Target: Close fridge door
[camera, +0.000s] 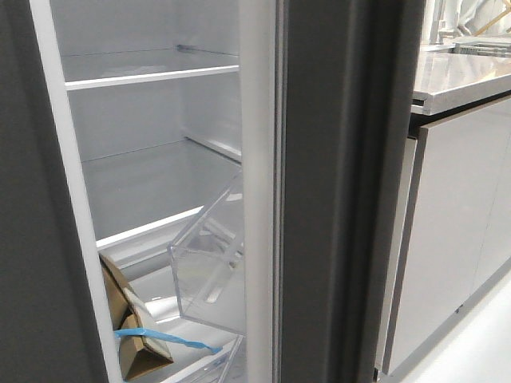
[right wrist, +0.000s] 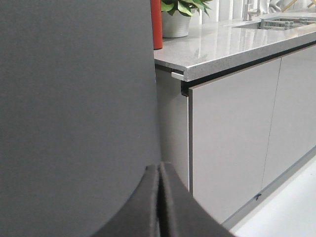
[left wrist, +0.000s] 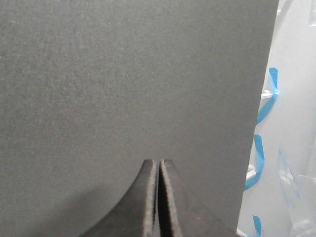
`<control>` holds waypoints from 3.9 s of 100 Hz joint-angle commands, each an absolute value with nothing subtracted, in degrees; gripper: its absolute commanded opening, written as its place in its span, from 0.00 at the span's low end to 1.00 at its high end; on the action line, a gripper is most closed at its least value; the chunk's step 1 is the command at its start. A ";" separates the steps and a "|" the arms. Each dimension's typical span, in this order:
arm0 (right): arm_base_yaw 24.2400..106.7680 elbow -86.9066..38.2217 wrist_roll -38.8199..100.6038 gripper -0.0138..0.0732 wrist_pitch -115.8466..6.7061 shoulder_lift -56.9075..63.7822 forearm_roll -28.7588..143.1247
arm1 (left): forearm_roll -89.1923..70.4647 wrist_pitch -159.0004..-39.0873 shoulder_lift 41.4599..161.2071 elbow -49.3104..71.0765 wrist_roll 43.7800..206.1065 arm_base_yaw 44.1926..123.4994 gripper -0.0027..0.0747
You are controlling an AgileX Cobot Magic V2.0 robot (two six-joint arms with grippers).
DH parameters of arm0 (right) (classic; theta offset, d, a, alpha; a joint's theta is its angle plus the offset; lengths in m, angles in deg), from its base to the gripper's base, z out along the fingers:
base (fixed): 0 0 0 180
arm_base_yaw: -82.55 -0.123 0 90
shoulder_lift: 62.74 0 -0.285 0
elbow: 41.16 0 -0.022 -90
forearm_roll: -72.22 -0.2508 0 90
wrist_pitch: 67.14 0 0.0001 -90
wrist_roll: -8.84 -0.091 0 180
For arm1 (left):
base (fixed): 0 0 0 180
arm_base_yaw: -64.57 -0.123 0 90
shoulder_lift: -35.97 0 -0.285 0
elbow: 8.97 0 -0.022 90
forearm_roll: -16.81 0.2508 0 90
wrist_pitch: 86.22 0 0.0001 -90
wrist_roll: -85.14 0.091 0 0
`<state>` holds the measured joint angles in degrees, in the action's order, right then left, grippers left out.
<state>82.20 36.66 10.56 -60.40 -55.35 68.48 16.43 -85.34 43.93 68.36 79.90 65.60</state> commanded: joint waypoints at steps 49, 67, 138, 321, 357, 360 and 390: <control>82.64 8.55 10.74 0.07 -65.10 -30.54 68.52 | 16.33 -80.94 45.02 69.96 79.69 65.87 0.01; 82.41 -5.69 10.74 0.07 -65.07 -20.84 68.29 | 16.33 -80.94 45.02 69.96 79.69 65.87 0.01; 71.02 -30.63 10.74 0.07 -63.67 3.57 68.02 | 16.33 -80.94 45.02 69.96 79.69 65.87 0.01; 54.60 -52.54 10.23 0.07 -67.93 29.99 67.97 | 16.33 -80.94 45.02 69.96 79.69 65.87 0.01; 53.82 -64.98 10.13 0.07 -64.99 40.77 67.88 | 16.33 -80.94 45.02 69.96 79.69 65.87 0.01; 53.82 -65.47 10.13 0.07 -64.93 41.40 67.77 | 16.33 -80.94 45.02 69.96 79.69 65.87 0.01; 53.48 -65.82 10.13 0.07 -64.86 42.60 69.99 | 16.33 -80.94 45.02 69.96 79.69 65.87 0.01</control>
